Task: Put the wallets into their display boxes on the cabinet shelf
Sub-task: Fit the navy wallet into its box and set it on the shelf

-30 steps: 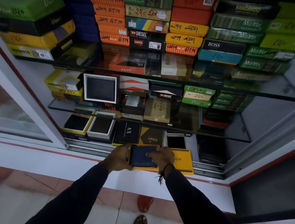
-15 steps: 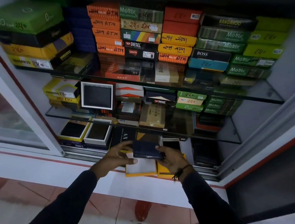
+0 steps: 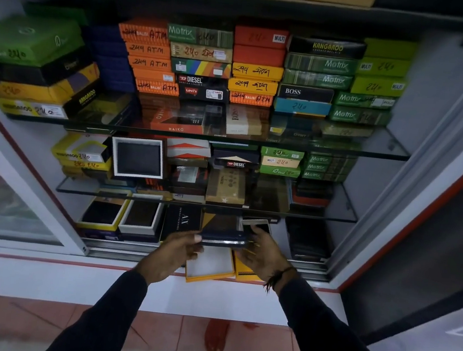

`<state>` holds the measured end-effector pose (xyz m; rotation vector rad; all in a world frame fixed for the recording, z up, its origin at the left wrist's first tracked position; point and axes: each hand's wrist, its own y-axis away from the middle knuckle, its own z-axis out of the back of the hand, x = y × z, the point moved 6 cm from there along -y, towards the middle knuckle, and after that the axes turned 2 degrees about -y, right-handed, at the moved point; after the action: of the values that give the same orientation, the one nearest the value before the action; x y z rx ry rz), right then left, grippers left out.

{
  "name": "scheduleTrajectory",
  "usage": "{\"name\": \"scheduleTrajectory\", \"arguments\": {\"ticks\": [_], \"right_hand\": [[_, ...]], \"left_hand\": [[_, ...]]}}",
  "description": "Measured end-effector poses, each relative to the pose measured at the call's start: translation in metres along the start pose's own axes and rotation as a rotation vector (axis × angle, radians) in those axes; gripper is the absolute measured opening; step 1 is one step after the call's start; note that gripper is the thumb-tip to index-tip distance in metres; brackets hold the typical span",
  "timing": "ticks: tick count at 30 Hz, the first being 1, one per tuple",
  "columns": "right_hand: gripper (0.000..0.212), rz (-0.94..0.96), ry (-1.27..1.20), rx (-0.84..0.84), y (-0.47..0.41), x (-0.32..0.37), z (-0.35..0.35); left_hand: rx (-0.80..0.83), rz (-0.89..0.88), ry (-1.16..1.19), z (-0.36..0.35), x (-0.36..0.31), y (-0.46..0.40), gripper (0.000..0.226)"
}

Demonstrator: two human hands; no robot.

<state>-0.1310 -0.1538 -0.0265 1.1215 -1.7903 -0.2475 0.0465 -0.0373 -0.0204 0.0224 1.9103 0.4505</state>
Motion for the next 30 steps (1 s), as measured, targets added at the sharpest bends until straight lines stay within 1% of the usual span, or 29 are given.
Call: {"name": "scheduleTrajectory", "arguments": {"ticks": [1, 3, 5, 8, 11, 14, 15, 18, 20, 21, 23, 24, 26, 27, 28, 30], "right_hand": [[0.038, -0.020, -0.024, 0.055, 0.001, -0.005, -0.002], [0.037, -0.062, 0.005, 0.201, 0.005, -0.014, -0.017], [0.036, -0.065, 0.038, 0.277, 0.007, -0.017, -0.028], [0.028, -0.004, 0.068, 0.278, 0.006, -0.013, -0.028], [0.019, 0.026, 0.121, 0.290, 0.013, -0.007, -0.028], [0.018, 0.101, 0.288, 0.261, 0.017, 0.008, -0.024], [0.018, 0.128, 0.352, 0.250, 0.018, 0.014, -0.021], [0.017, 0.218, 0.463, 0.145, 0.019, 0.038, -0.004], [0.017, 0.293, 0.568, 0.087, 0.024, 0.047, -0.002], [0.014, 0.335, 0.600, 0.052, 0.024, 0.048, -0.002], [0.010, 0.473, 0.674, -0.067, 0.026, 0.047, -0.010], [0.010, 0.600, 0.775, -0.131, 0.026, 0.048, -0.016], [0.012, 0.818, 1.133, -0.250, 0.031, 0.043, -0.033], [0.017, 0.876, 1.280, -0.307, 0.036, 0.038, -0.042], [0.020, 0.903, 1.363, -0.331, 0.040, 0.031, -0.049], [0.023, 0.910, 1.445, -0.352, 0.045, 0.017, -0.058]], "left_hand": [[0.036, 0.033, 0.078, -0.005, 0.004, -0.001, 0.062], [0.096, 0.087, 0.197, -0.015, 0.012, -0.002, 0.073], [0.133, 0.107, 0.274, -0.021, 0.018, -0.003, 0.079], [0.146, 0.105, 0.356, -0.021, 0.018, -0.001, 0.075], [0.142, 0.085, 0.341, -0.018, 0.015, 0.000, 0.072], [0.067, 0.076, 0.276, -0.007, 0.011, 0.001, 0.074], [0.025, 0.071, 0.249, 0.001, 0.011, 0.003, 0.071], [-0.091, 0.056, 0.177, 0.023, 0.012, 0.008, 0.051], [-0.124, 0.027, 0.111, 0.026, 0.013, 0.008, 0.033], [-0.138, 0.009, 0.087, 0.024, 0.014, 0.008, 0.029], [-0.183, -0.024, 0.052, 0.019, 0.015, 0.005, 0.030], [-0.208, -0.039, 0.038, 0.017, 0.015, 0.004, 0.032], [-0.245, -0.067, 0.027, 0.017, 0.017, 0.005, 0.030], [-0.265, -0.077, 0.034, 0.019, 0.019, 0.006, 0.029], [-0.284, -0.074, 0.037, 0.022, 0.022, 0.007, 0.029], [-0.309, -0.078, 0.042, 0.030, 0.026, 0.008, 0.038]]}}
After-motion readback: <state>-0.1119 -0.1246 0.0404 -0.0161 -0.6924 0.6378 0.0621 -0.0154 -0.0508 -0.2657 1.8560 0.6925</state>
